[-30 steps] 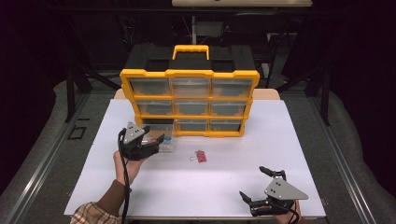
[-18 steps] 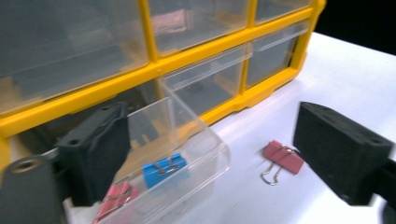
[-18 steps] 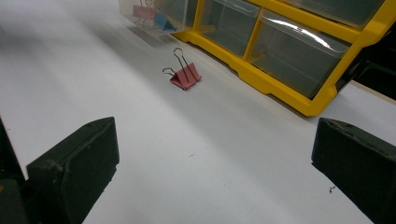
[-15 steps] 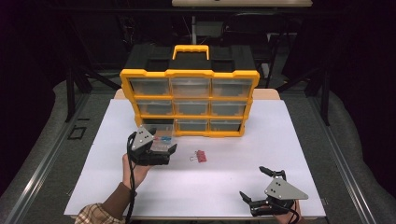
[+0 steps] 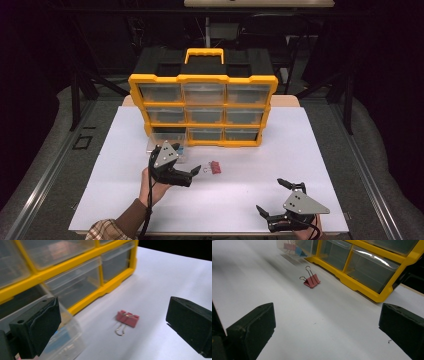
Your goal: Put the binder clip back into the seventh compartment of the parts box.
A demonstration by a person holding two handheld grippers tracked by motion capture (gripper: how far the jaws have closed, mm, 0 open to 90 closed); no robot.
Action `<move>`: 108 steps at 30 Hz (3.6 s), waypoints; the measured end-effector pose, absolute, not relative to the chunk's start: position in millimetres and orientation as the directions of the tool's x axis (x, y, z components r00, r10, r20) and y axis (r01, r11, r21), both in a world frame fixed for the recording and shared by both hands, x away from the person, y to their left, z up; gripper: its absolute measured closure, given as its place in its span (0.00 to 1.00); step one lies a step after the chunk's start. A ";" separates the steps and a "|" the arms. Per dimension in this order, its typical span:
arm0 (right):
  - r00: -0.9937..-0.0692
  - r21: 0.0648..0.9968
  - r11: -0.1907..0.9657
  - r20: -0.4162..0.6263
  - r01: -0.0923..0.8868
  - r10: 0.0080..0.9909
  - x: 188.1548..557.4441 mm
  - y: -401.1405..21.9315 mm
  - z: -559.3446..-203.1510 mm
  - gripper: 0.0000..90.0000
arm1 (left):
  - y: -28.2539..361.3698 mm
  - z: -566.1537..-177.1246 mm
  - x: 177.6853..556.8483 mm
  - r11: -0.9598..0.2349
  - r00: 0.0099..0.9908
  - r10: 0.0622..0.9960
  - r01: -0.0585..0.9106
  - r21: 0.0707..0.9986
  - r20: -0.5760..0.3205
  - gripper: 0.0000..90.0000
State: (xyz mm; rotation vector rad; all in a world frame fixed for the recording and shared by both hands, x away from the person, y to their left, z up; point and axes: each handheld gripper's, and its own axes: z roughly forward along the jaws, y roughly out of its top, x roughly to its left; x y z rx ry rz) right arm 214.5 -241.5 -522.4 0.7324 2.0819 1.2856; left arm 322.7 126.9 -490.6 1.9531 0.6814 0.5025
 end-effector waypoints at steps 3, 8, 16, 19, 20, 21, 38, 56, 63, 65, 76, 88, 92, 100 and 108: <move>-0.682 0.911 0.385 -0.186 0.151 0.708 214.9 -241.6 -522.8 0.00 | 119.6 -493.6 321.9 -0.384 0.771 0.633 0.246 0.890 0.060 0.00; -0.683 0.910 0.386 -0.186 0.151 0.707 214.7 -241.4 -522.6 0.00 | 106.3 -500.3 319.8 -0.424 0.800 0.594 0.230 0.876 0.077 0.00; -0.684 0.910 0.386 -0.184 0.153 0.706 215.1 -241.6 -523.0 0.00 | 91.7 -512.9 322.6 -0.462 0.835 0.546 0.233 0.856 0.067 0.00; -0.685 0.910 0.386 -0.186 0.150 0.704 214.7 -241.3 -522.8 0.00 | 87.7 -517.1 324.3 -0.478 0.848 0.526 0.230 0.848 0.066 0.00; -0.684 0.910 0.386 -0.186 0.150 0.705 214.8 -241.2 -522.9 0.00 | 86.1 -519.0 324.9 -0.481 0.855 0.516 0.229 0.846 0.062 0.00; -0.685 0.909 0.387 -0.186 0.152 0.705 215.0 -241.2 -523.0 0.00 | 85.6 -519.9 325.4 -0.485 0.857 0.511 0.227 0.844 0.063 0.00; -0.690 0.906 0.393 -0.185 0.155 0.699 215.7 -240.3 -524.0 0.00 | 68.7 -544.5 343.7 -0.552 0.873 0.485 0.256 0.794 0.055 0.01; -0.691 0.907 0.391 -0.181 0.158 0.700 215.4 -241.1 -524.3 0.00 | 59.0 -559.7 366.6 -0.575 0.856 0.516 0.324 0.751 0.026 0.29; -0.691 0.906 0.392 -0.181 0.158 0.699 215.0 -240.8 -524.2 0.00 | 58.5 -564.1 370.9 -0.596 0.864 0.504 0.332 0.732 0.019 0.42; -0.691 0.906 0.392 -0.182 0.158 0.699 215.0 -240.8 -524.2 0.00 | 58.1 -565.9 371.8 -0.593 0.861 0.508 0.335 0.732 0.018 0.44; -0.690 0.907 0.392 -0.184 0.155 0.700 214.8 -241.1 -524.0 0.00 | 60.0 -564.7 372.9 -0.605 0.875 0.484 0.320 0.729 0.018 0.55; -0.689 0.906 0.394 -0.188 0.153 0.700 214.3 -241.6 -523.3 0.00 | 62.3 -556.5 368.4 -0.602 0.871 0.491 0.315 0.734 0.028 0.55; -0.689 0.907 0.392 -0.187 0.153 0.701 214.3 -241.8 -523.2 0.00 | 64.8 -550.0 365.8 -0.590 0.867 0.497 0.316 0.744 0.026 0.55; -0.689 0.907 0.392 -0.187 0.153 0.700 214.0 -241.5 -523.2 0.00 | 71.1 -534.3 359.7 -0.566 0.863 0.504 0.302 0.768 0.032 0.55; -0.689 0.907 0.393 -0.188 0.153 0.700 214.4 -241.2 -523.2 0.00 | 82.2 -517.0 358.3 -0.532 0.851 0.525 0.297 0.793 0.034 0.55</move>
